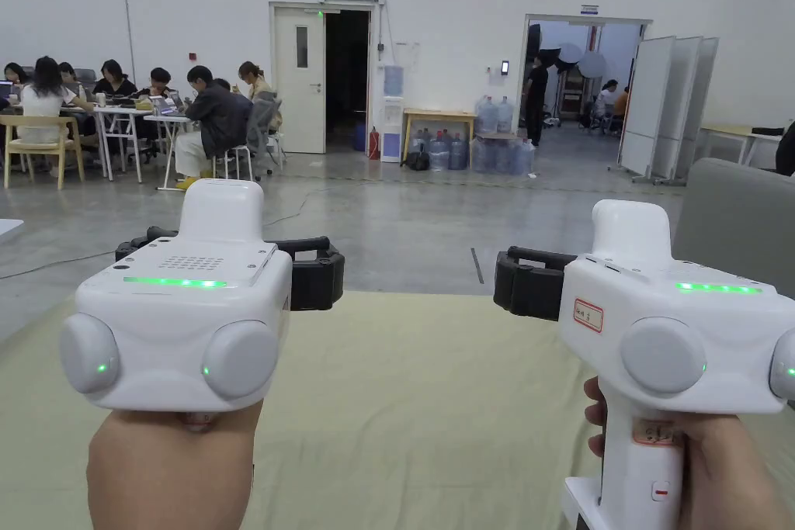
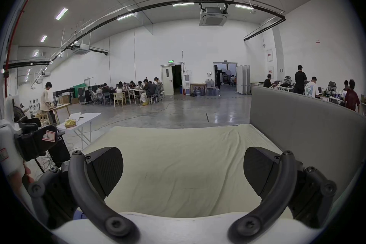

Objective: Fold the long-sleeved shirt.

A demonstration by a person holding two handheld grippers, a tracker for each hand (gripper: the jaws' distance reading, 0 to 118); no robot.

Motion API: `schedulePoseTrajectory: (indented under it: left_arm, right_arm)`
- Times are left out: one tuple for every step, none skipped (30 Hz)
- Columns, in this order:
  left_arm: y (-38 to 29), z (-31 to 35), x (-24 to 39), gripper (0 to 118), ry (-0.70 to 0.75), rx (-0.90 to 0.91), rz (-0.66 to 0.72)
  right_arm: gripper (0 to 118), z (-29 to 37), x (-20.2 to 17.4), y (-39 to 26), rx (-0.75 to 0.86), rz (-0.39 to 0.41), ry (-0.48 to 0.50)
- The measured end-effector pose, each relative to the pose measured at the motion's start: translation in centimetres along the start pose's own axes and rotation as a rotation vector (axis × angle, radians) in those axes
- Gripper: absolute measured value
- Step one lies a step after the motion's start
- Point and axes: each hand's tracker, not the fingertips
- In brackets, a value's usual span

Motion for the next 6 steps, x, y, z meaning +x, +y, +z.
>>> schedulePoseTrajectory:
  left_arm:
    - [0.00, 0.02, -0.01, 118, 0.002, 0.001, -0.002]
    - [0.01, 0.03, -0.02, 118, 0.004, 0.004, -0.004]
    - [0.01, 0.03, -0.05, 118, 0.007, 0.004, -0.004]
    - [0.02, 0.03, -0.10, 118, 0.007, 0.004, -0.002]
    - [0.03, 0.00, -0.15, 118, 0.004, 0.003, 0.003]
    - [0.04, -0.02, -0.16, 118, 0.002, 0.002, 0.007]
  right_arm:
    - [118, -0.03, 0.04, 0.00, 0.001, -0.001, -0.002]
    - [118, -0.06, 0.04, 0.03, -0.001, 0.002, -0.004]
    - [118, -0.08, 0.02, 0.05, -0.004, 0.006, -0.004]
    - [118, -0.08, 0.00, 0.06, -0.005, 0.008, -0.005]
    - [118, -0.04, -0.04, 0.03, -0.005, 0.008, -0.008]
    - [118, -0.01, -0.11, 0.03, -0.004, 0.010, -0.011]
